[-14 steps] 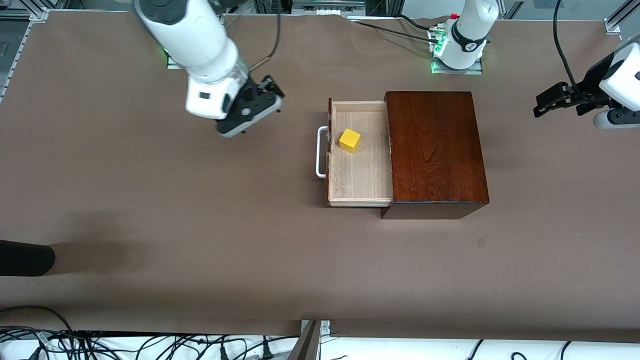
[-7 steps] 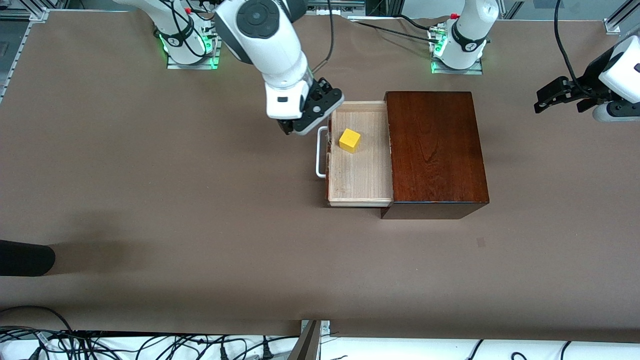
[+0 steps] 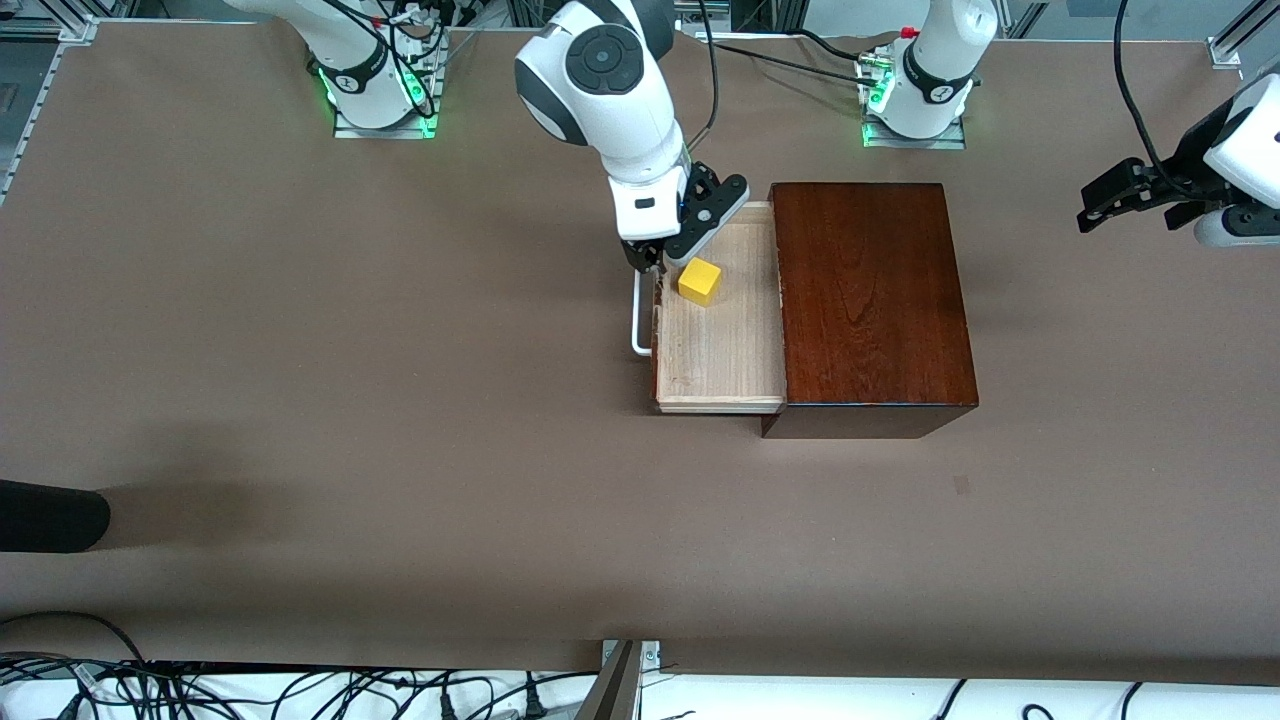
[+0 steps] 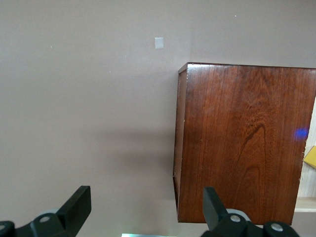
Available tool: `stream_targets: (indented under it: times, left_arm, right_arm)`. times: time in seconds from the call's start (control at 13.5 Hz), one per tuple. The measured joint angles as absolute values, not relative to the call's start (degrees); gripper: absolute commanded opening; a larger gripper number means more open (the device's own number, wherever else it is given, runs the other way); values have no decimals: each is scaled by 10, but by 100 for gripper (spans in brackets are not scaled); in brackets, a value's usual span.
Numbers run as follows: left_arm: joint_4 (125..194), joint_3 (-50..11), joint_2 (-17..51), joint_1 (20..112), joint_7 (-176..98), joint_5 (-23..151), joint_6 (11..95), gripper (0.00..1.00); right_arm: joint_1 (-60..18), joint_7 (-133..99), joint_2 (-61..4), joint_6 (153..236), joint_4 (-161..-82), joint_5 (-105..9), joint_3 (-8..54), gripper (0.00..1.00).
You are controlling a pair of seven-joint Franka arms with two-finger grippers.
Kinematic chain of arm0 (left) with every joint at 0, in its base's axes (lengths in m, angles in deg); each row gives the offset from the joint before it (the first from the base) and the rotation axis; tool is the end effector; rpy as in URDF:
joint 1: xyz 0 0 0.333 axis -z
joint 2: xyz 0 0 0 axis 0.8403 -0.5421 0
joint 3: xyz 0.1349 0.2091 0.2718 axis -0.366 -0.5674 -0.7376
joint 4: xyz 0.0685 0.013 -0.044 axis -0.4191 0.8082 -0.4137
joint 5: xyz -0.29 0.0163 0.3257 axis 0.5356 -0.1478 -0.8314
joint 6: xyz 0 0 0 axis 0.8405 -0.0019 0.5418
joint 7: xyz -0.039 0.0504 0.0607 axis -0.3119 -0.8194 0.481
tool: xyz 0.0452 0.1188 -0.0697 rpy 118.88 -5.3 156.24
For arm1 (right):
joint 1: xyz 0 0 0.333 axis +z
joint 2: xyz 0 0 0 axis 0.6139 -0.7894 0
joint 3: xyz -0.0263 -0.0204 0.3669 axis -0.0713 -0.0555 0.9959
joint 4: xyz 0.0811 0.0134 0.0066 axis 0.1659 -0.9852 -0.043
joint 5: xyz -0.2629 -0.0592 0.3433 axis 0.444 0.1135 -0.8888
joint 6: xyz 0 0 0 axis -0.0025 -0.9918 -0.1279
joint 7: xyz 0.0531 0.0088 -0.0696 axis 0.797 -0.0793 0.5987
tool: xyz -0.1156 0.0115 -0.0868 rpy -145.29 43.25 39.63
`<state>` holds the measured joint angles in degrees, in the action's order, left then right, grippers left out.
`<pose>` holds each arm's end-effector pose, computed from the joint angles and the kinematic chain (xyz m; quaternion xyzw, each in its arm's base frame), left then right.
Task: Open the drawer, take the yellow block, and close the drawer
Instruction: 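Lower the right gripper into the drawer while the left gripper withdraws, then close the right gripper on the yellow cube in the drawer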
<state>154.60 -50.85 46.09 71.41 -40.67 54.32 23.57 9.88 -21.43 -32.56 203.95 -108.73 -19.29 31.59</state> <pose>0.5673 -0.0067 0.6290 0.9988 0.0339 -0.0356 0.0020 0.4910 0.6105 0.4033 -0.9104 -0.3945 -0.0558 0.1112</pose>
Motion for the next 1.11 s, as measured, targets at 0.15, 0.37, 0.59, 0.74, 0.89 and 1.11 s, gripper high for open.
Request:
stream_targets:
  times: [0.15,0.37,0.59,0.74,0.89,1.11]
  left_arm:
    - [1545,-509,459,713,-429,543,241,100]
    - [1545,-511,458,708,-457,543,243,100]
    - [1544,-512,458,707,-462,542,256,100]
    - [1542,-512,457,706,-462,541,266,100]
    - [1537,-513,453,704,-462,537,270,100]
    - [1530,-513,443,704,-462,536,271,100]
  right_arm:
    - [102,-207,-341,2042,-1078,-181,316,100]
    - [106,-194,-366,2043,-1071,-174,316,100]
    - [116,-192,-386,2050,-1069,-163,316,100]
    - [119,-192,-396,2064,-1069,-153,316,100]
    - [120,-191,-404,2072,-1068,-146,316,100]
    - [123,-191,-413,2077,-1067,-137,316,100]
